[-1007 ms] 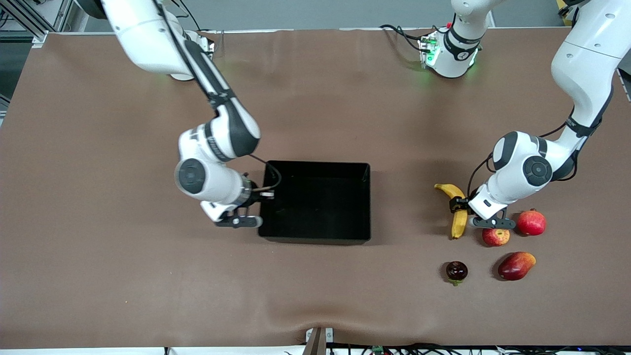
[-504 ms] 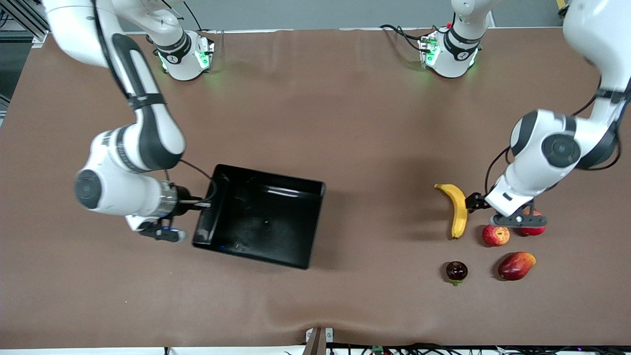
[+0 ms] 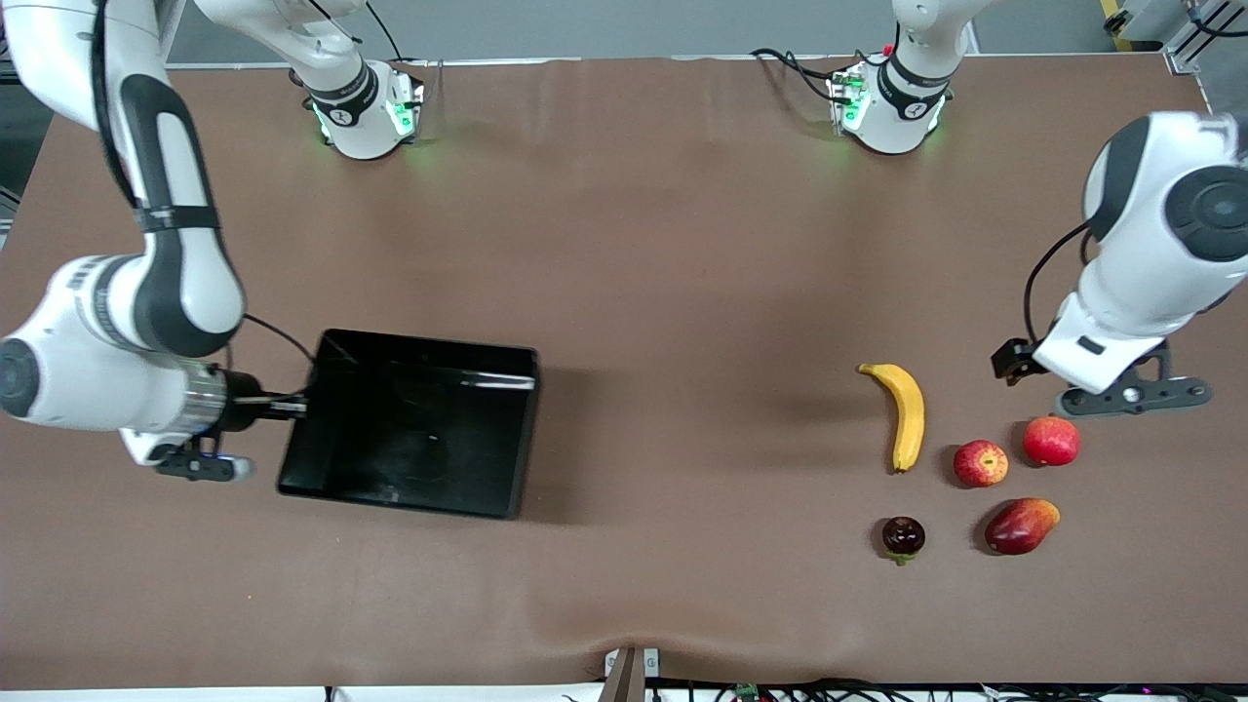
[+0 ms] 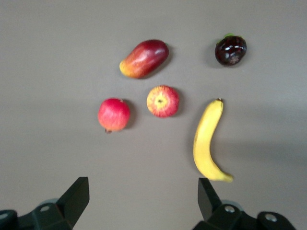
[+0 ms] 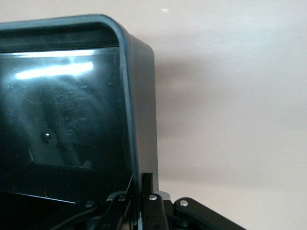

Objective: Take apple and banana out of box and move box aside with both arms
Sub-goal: 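Slide the box with the right gripper while the left gripper withdraws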

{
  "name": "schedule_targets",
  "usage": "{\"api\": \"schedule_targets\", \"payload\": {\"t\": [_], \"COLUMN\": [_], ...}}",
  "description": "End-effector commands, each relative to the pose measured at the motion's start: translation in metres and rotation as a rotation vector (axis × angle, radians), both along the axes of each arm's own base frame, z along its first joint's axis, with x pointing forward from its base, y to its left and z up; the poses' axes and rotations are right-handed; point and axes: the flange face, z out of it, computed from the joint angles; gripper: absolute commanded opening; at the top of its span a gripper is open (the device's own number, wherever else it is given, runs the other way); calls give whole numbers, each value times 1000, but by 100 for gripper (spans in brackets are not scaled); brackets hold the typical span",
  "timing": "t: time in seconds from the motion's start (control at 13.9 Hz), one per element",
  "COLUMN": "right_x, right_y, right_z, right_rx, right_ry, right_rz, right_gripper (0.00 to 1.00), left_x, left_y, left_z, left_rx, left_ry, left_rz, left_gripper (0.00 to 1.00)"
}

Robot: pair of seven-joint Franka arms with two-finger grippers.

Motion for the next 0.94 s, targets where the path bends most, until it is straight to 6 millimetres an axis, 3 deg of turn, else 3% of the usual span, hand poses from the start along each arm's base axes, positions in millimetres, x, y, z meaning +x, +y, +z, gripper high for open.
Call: {"api": "schedule_targets", "payload": {"t": [0.0,0.29,0.43,0.5,0.72,0.86], "right_x": [-15,-23,-28,-30,-31,-36], "right_y": [-32,-107,-139,-150,-167,-184], "right_z": [8,-14,-28,-33,-55,-65], "right_rx": [-20,3,13,19,11,14], "right_ry": [2,1,4,3,9,16], "right_rz": [48,73,86,100,84,67], "right_gripper": [0,0,0,0,0,0], "left_x": [2,-11,-25,-30,-50,-52], "left_y": [10,15,11,9,11,19], "left_z": [39,79,113,115,149,151], "left_rx": [-44,-70,-99,-115,-121,-152], "left_ry": [29,90,77,101,62,63], "left_rz": [51,95,109,116,102,101], "left_gripper": [100,100,100,100,100,100]}}
